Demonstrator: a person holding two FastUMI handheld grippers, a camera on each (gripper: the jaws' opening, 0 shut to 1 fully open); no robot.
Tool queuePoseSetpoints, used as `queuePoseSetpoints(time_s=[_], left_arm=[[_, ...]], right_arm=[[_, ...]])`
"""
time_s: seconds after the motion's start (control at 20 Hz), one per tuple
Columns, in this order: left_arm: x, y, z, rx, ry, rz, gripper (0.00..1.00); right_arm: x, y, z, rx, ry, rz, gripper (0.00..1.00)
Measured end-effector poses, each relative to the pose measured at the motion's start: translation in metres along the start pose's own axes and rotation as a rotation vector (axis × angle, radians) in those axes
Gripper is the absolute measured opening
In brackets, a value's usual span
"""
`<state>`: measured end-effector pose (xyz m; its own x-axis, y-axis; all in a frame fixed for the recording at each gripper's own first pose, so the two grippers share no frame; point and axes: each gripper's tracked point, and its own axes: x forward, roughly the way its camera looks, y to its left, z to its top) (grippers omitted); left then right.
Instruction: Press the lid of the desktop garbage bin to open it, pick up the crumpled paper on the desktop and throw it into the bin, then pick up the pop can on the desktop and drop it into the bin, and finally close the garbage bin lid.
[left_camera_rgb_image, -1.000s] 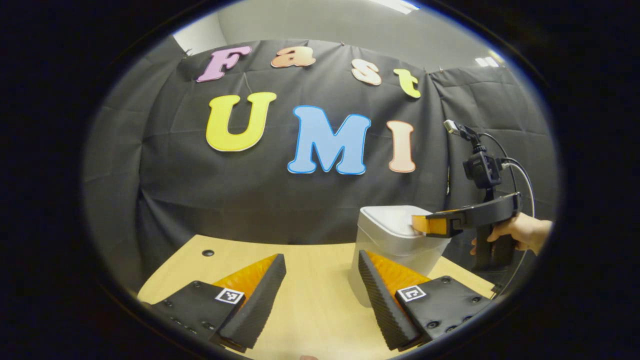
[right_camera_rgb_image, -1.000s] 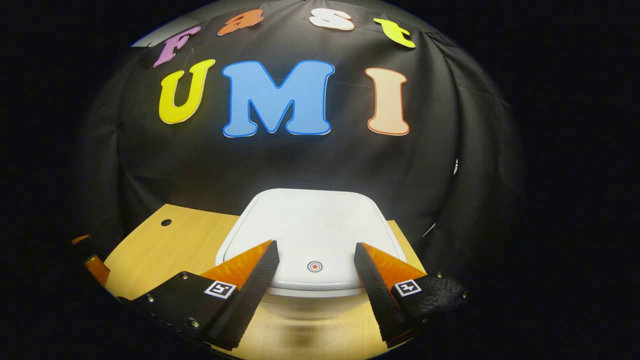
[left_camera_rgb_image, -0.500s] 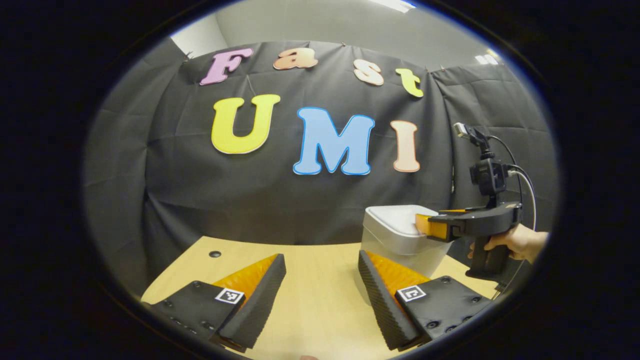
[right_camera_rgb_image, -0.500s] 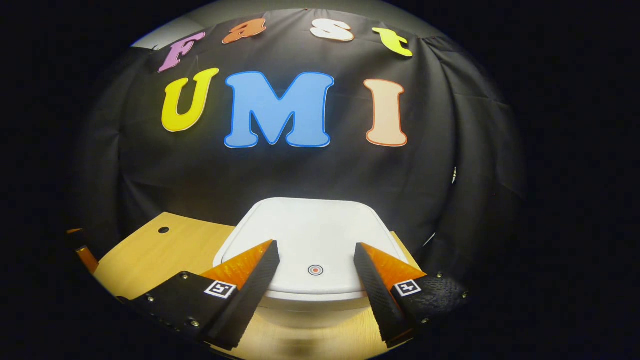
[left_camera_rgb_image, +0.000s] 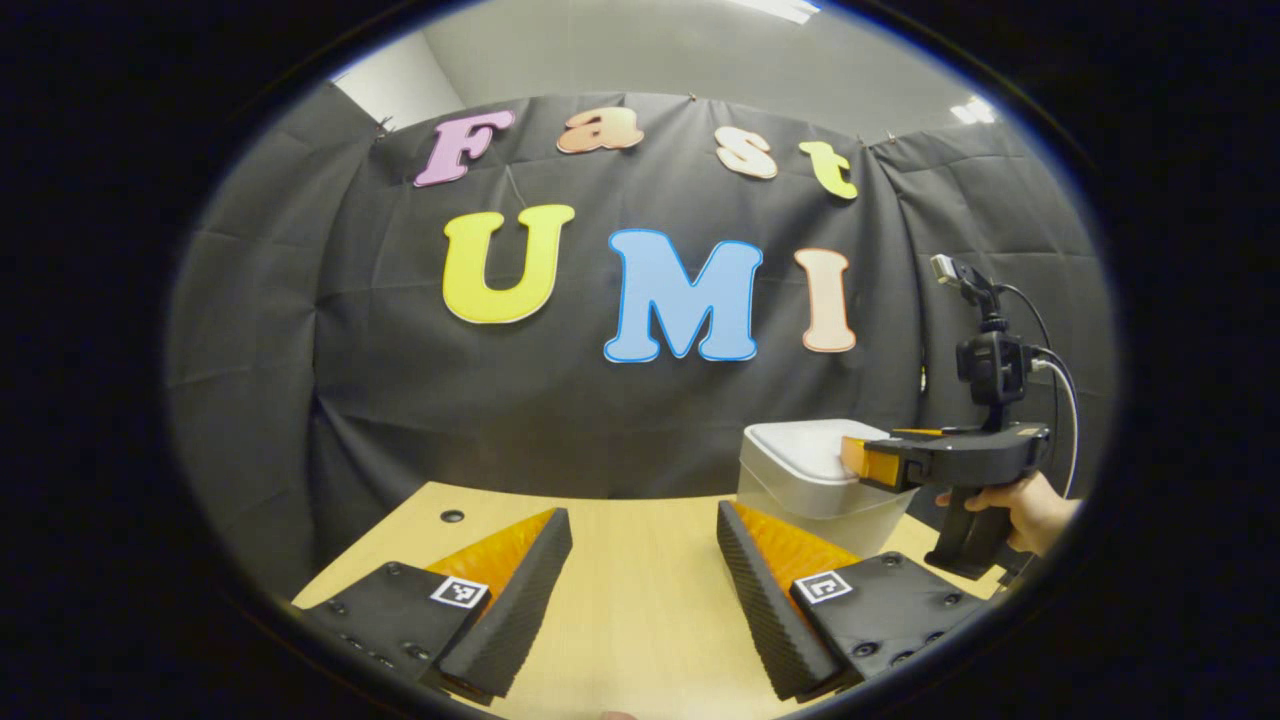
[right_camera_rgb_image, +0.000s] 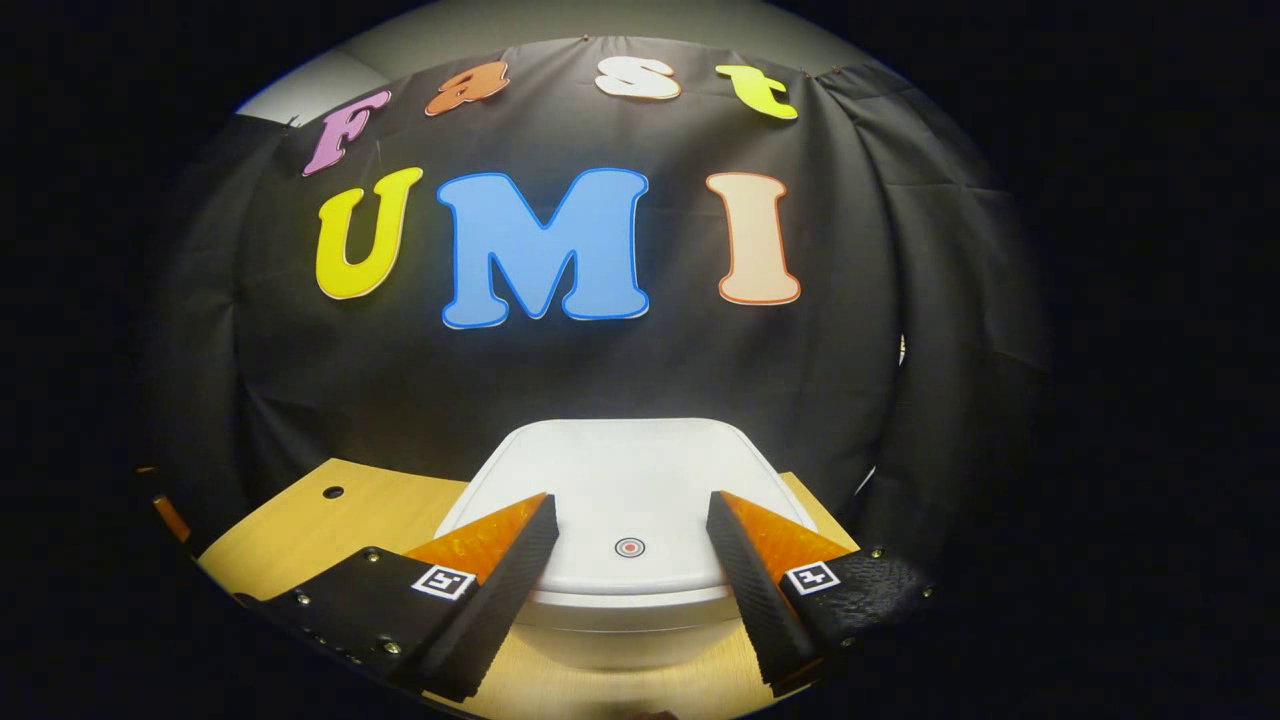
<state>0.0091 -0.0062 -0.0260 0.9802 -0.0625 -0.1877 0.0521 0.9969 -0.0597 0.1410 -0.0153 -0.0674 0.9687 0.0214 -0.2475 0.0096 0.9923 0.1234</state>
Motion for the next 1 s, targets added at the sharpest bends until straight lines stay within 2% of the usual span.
queuePoseSetpoints(time_s=[0.7,1.0], left_arm=[[-0.009,-0.019,0.003,0.017,-0.007,0.053,0.96],[-0.008,-0.022,0.004,0.028,-0.014,0.064,0.96]], right_arm=[[-0.001,-0.012,0.005,0.018,-0.056,0.034,0.95],[-0.013,-0.014,0.020,0.016,-0.098,0.045,0.95]])
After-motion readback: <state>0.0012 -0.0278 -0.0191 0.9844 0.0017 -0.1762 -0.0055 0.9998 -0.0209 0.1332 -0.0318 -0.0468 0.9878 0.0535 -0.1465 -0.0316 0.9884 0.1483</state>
